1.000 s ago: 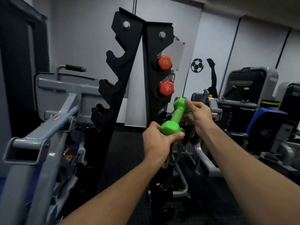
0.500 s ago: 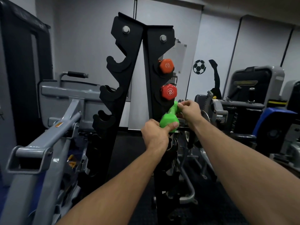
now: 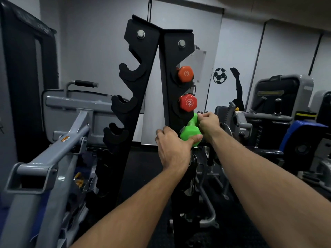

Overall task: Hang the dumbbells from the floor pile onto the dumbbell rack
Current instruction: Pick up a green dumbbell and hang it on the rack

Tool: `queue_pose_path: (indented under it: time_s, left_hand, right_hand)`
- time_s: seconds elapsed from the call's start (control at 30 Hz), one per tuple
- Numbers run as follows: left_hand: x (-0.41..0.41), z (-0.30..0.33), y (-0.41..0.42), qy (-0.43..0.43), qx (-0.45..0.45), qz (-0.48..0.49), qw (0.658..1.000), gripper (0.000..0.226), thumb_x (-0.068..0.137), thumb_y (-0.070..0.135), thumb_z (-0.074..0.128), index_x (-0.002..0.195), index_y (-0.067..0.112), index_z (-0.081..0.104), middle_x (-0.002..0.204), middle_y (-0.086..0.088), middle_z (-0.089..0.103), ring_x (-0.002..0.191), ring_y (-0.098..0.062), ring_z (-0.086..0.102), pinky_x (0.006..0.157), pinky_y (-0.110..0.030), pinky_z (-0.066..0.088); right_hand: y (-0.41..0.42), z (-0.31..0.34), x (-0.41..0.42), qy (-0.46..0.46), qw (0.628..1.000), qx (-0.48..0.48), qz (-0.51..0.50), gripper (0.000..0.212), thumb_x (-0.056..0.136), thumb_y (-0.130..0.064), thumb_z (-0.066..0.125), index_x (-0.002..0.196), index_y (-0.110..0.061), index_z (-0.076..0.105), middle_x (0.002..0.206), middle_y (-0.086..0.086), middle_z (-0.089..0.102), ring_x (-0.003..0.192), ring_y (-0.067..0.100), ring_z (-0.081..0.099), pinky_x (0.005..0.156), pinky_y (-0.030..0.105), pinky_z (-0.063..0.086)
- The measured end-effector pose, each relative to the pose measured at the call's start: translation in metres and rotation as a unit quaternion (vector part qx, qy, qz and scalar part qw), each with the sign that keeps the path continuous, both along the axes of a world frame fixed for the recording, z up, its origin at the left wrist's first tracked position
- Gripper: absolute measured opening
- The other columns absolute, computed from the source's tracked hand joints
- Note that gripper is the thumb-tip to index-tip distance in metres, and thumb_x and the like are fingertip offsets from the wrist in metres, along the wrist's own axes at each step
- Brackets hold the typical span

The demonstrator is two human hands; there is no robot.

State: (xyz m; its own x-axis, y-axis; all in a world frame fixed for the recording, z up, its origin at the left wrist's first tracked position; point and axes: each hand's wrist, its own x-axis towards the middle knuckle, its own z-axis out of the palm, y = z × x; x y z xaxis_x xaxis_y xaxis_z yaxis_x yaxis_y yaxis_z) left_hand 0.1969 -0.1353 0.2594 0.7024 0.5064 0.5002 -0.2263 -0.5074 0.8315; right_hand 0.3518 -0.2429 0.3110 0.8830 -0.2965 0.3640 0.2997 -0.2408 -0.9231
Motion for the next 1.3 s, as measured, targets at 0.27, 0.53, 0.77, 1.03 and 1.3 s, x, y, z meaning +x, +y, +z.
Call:
queue_pose_path:
  time_s: [0.27, 0.53, 0.77, 1.03, 1.3]
  left_hand:
    - [0.009, 0.008, -0.001, 0.023, -0.045, -0.072, 0.996, 0.12, 0.066, 0.063, 0.086, 0.156, 0.013, 0.024, 0.138, -0.009, 0.058, 0.124, -0.03, 0.059, 0.094, -0.042, 0.054]
    - [0.023, 0.002, -0.001, 0.01, -0.04, -0.069, 0.997, 0.124, 0.066, 0.068, 0.083, 0.158, 0.013, 0.02, 0.144, -0.01, 0.054, 0.127, -0.029, 0.058, 0.098, -0.042, 0.054]
    - [0.031, -0.003, 0.007, 0.022, -0.053, -0.082, 0.995, 0.111, 0.051, 0.081, 0.081, 0.137, 0.019, 0.046, 0.124, 0.0, 0.064, 0.115, -0.024, 0.063, 0.092, -0.04, 0.057]
    - [0.035, -0.007, 0.012, 0.007, -0.019, -0.084, 0.996, 0.109, 0.05, 0.088, 0.074, 0.13, 0.018, 0.051, 0.116, 0.0, 0.067, 0.112, -0.025, 0.065, 0.09, -0.045, 0.059]
    - [0.033, -0.012, 0.017, -0.012, -0.043, -0.146, 0.988, 0.109, 0.055, 0.079, 0.079, 0.141, 0.021, 0.044, 0.128, 0.003, 0.065, 0.118, -0.019, 0.063, 0.098, -0.042, 0.056]
  right_hand:
    - [0.008, 0.001, -0.008, 0.007, 0.999, -0.014, 0.042, 0.012, 0.096, -0.01, 0.067, 0.084, -0.01, 0.067, 0.084, 0.006, 0.067, 0.084, 0.022, 0.065, 0.076, 0.033, 0.055]
    - [0.002, -0.015, -0.005, 0.065, 0.981, 0.087, 0.162, 0.04, 0.104, -0.031, 0.056, 0.071, -0.014, 0.071, 0.066, 0.002, 0.071, 0.069, 0.021, 0.065, 0.078, 0.039, 0.053]
    - [-0.006, -0.017, -0.015, 0.092, 0.969, 0.084, 0.212, 0.048, 0.104, -0.048, 0.047, 0.085, -0.014, 0.074, 0.088, 0.009, 0.076, 0.084, 0.027, 0.068, 0.088, 0.043, 0.052]
    - [-0.004, -0.011, -0.03, 0.104, 0.969, 0.062, 0.213, 0.046, 0.105, -0.048, 0.044, 0.09, -0.014, 0.071, 0.088, 0.01, 0.073, 0.078, 0.023, 0.067, 0.079, 0.038, 0.052]
    - [-0.007, -0.02, -0.046, 0.089, 0.967, 0.035, 0.235, 0.051, 0.1, -0.066, 0.04, 0.112, -0.027, 0.071, 0.122, 0.006, 0.073, 0.117, 0.027, 0.068, 0.108, 0.05, 0.05]
